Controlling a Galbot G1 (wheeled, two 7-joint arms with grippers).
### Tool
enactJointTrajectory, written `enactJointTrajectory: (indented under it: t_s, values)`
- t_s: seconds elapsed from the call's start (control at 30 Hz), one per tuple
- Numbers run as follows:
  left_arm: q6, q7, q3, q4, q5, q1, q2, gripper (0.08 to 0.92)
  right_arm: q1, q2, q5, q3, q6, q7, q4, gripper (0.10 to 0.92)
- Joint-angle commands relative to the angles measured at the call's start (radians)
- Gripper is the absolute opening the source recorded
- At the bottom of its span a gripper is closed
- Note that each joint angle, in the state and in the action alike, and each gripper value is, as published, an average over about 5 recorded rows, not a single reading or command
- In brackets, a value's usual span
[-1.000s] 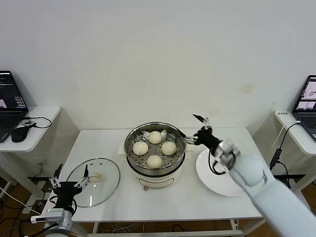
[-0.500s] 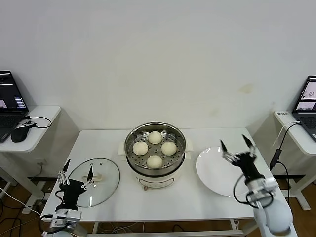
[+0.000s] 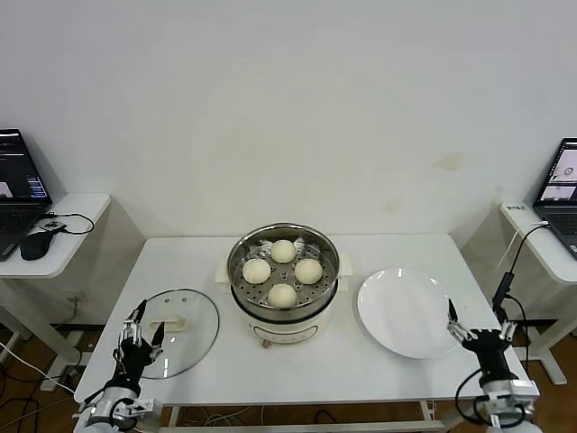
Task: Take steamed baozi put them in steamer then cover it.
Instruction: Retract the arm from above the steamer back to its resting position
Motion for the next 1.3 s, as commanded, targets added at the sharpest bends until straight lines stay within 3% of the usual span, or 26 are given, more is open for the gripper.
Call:
enactJointTrajectory:
  t_s: [0.03, 0.63, 1.3]
  values:
    - [-0.015, 0.007, 0.002, 0.067, 0.191, -0.014, 0.007, 0.823, -0.050, 0.046, -0.038, 0.049, 0.023, 0.004, -0.035, 0.823]
    - [-0.017, 0.008, 0.030, 0.271, 0.180, -0.192, 0.032, 0.823, -0.077, 0.071, -0.060, 0.034, 0.018, -0.009, -0.028, 0.823]
    - [-0.015, 0.009, 0.071, 0.368, 0.169, -0.299, 0.033, 0.823, -0.077, 0.085, -0.087, 0.034, 0.019, -0.018, -0.042, 0.823]
